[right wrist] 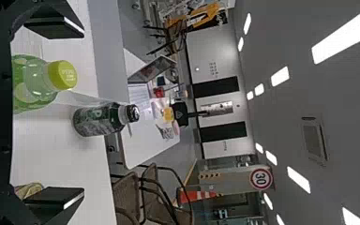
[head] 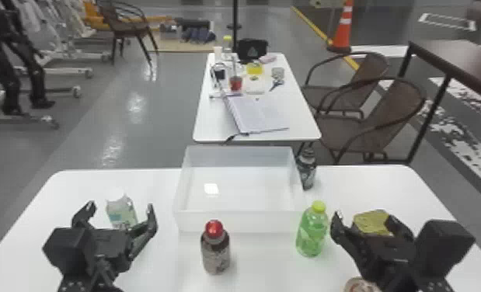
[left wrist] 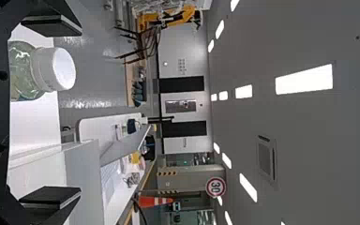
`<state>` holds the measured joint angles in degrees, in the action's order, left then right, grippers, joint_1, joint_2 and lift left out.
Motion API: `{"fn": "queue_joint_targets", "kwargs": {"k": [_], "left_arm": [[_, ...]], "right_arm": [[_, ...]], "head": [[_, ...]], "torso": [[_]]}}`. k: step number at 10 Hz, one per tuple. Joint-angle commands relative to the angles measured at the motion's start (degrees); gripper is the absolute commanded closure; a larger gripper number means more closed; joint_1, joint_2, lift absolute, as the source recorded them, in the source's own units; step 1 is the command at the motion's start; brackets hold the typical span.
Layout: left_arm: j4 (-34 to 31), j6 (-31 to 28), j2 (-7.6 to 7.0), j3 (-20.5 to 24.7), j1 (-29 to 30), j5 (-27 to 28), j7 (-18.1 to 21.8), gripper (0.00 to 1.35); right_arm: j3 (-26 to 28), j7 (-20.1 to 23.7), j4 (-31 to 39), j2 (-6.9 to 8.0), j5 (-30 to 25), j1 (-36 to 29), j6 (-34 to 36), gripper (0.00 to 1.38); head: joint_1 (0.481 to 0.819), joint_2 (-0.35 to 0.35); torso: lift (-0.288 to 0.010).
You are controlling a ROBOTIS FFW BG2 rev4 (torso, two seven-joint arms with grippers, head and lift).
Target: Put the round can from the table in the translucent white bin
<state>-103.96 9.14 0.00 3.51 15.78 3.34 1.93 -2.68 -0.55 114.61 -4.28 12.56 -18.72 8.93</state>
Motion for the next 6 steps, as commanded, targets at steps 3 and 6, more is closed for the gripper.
{"fn": "queue_joint_targets", "kwargs": {"k": [3, 6], "left_arm": [[-0.01, -0.09, 0.15, 0.27, 0.30, 0.00, 0.00, 0.11], [-0.01, -0.09, 0.15, 0.53, 0.57, 0.00, 0.00, 0.11]], "right_arm": [[2.15, 0.02, 5.01, -0.47, 0.53, -5.63, 7.69, 0.13], [2.94, 3.18, 2.28, -0.64, -0.43, -9.50, 4.61, 0.13]], "head": [[0.549, 0.000], [0.549, 0.000]], "torso": [[-0.100], [-0.100]]}}
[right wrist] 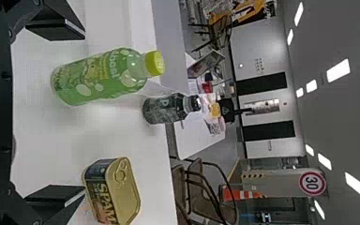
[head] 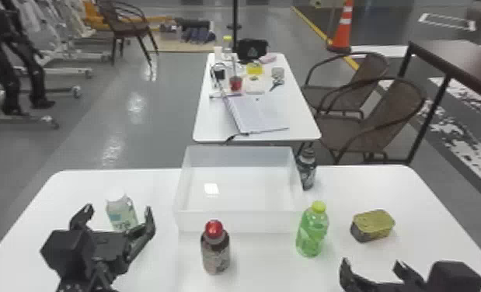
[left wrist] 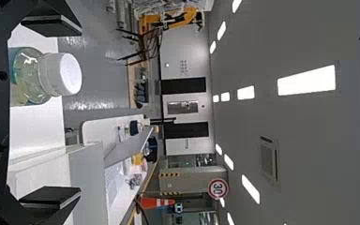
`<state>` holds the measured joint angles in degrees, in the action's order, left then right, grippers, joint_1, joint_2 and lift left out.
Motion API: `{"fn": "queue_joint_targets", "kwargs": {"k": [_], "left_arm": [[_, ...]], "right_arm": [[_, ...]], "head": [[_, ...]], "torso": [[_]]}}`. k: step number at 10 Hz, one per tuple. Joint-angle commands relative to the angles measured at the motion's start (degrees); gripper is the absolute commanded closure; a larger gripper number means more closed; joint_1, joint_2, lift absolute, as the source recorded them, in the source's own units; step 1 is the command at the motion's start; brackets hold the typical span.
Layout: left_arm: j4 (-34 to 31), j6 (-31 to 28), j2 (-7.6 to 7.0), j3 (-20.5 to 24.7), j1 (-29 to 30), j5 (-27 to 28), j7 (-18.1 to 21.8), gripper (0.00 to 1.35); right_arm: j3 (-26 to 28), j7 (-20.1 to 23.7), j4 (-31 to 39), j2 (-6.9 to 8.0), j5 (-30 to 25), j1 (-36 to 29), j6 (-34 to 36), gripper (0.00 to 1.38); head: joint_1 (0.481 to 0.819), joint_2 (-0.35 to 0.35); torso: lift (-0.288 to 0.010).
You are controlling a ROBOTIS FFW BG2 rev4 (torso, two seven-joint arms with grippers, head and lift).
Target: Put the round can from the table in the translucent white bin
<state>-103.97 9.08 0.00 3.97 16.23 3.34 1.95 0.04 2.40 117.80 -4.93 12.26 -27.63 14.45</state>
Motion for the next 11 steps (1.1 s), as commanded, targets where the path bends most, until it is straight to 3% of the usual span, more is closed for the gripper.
{"fn": "queue_joint_targets", "kwargs": {"k": [1, 5, 8, 11], "left_arm": [[0.00, -0.03, 0.15, 0.07, 0.12, 0.00, -0.01, 0.11], [0.08, -0.11, 0.15, 0.16, 0.12, -0.09, -0.01, 0.11], [0.17, -0.20, 0.15, 0.16, 0.12, -0.09, -0.01, 0.11], [0.35, -0.11, 0.15, 0.07, 0.12, -0.18, -0.01, 0.11]], "right_arm": [[0.75, 1.82, -2.05, 0.01, -0.39, -1.37, -2.58, 0.13], [2.33, 3.23, -6.09, 0.36, -2.24, -4.62, -9.96, 0.13], [5.06, 4.28, -9.61, 2.47, -1.54, -5.77, -13.30, 0.13], [5.76, 6.30, -14.62, 2.91, -1.27, -5.15, -13.74, 0.13]], "head": [[0.549, 0.000], [0.549, 0.000], [0.549, 0.000], [0.549, 0.000]], "torso": [[-0.100], [-0.100], [-0.100], [-0.100]]}}
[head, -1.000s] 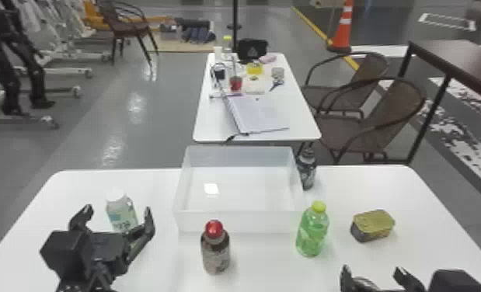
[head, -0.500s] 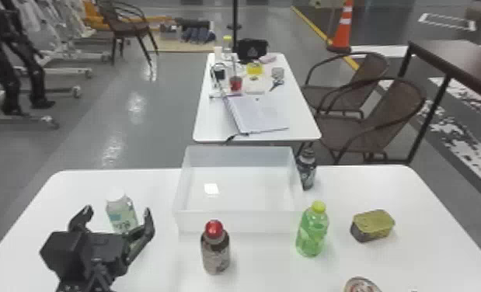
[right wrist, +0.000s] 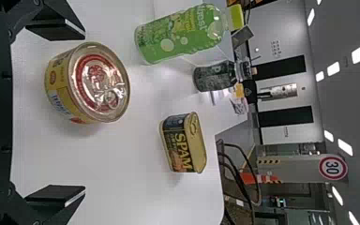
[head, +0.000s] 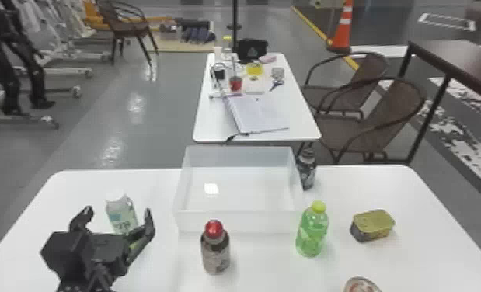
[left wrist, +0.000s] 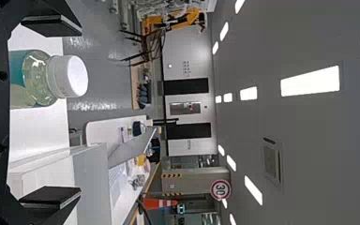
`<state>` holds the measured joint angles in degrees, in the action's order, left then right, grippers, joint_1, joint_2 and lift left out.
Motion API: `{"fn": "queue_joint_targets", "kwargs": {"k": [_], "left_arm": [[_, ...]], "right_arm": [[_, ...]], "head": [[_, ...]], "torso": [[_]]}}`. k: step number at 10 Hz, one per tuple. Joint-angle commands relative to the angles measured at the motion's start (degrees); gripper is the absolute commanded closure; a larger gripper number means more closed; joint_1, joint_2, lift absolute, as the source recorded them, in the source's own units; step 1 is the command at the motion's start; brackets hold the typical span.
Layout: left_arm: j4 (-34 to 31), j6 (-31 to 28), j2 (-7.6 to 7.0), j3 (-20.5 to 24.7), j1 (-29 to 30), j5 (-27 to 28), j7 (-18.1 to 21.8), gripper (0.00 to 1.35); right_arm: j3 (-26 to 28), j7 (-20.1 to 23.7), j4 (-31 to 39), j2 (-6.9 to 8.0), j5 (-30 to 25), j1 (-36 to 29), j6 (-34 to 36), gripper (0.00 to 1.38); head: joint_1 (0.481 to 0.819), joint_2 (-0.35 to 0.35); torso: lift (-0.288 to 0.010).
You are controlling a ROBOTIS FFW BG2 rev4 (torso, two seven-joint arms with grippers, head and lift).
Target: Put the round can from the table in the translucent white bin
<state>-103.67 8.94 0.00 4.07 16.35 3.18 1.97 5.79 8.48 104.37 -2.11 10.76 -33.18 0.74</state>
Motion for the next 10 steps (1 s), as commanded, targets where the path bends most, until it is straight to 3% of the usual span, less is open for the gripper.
{"fn": "queue_joint_targets", "kwargs": {"k": [1, 10], "left_arm": [[0.14, 0.12, 0.15, -0.03, -0.09, -0.11, 0.05, 0.11], [1.02, 1.52, 0.15, 0.06, -0.35, -1.07, -0.04, 0.11]], "right_arm": [[0.01, 0.57, -1.63, 0.08, -0.21, 1.10, -0.04, 0.13], [0.45, 4.44, -5.50, -0.97, -2.15, 7.87, 1.99, 0.13]], "head": [[0.549, 0.000], [0.549, 0.000]], "torso": [[-0.100], [-0.100]]}}
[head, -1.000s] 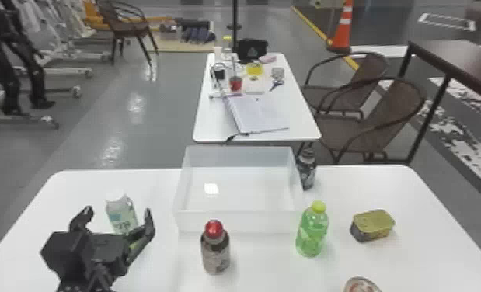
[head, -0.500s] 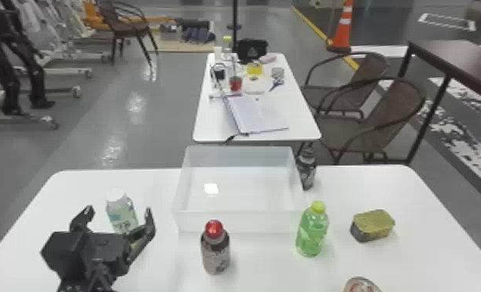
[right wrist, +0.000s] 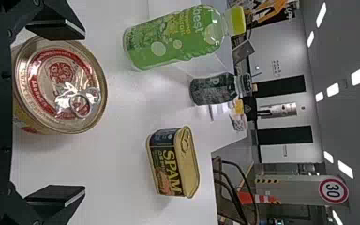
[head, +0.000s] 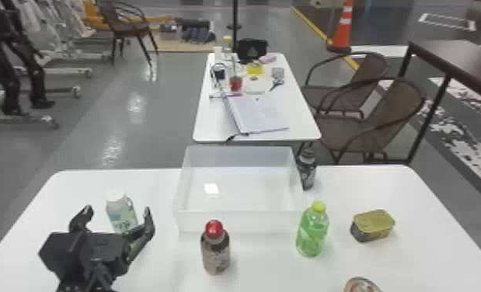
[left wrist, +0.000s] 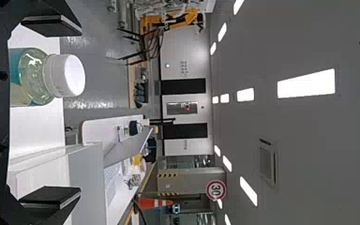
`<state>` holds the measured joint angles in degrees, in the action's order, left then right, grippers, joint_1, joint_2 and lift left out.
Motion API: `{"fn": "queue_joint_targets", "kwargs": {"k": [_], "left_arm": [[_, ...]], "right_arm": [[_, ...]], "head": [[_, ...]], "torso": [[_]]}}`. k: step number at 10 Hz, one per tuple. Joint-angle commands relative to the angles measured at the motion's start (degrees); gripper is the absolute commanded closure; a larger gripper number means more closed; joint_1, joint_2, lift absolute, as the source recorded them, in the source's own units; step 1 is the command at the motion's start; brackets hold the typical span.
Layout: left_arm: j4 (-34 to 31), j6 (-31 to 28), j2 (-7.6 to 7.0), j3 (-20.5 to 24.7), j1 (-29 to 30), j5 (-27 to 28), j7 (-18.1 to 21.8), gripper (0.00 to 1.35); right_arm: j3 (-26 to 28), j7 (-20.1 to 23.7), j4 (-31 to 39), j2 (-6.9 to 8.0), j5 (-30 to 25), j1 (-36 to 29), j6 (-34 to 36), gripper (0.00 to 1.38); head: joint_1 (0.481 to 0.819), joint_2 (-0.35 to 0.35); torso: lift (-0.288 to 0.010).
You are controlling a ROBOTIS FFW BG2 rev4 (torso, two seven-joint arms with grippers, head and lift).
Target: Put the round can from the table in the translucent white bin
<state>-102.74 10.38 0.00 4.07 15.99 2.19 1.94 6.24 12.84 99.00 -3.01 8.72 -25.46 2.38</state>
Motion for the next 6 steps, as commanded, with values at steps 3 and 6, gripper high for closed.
{"fn": "queue_joint_targets", "kwargs": {"k": [3, 6], "left_arm": [[0.35, 0.43, 0.15, -0.02, 0.01, -0.17, 0.08, 0.11], [0.53, 0.52, 0.15, -0.11, -0.08, -0.17, -0.01, 0.11]], "right_arm": [[0.00, 1.92, 0.14, -0.59, -0.64, 0.93, 3.16, 0.13], [0.00, 3.33, 1.54, -0.68, -2.75, 1.29, 5.09, 0.13]], "head": [[0.549, 0.000], [0.549, 0.000]], "torso": [[-0.100], [-0.100]]}}
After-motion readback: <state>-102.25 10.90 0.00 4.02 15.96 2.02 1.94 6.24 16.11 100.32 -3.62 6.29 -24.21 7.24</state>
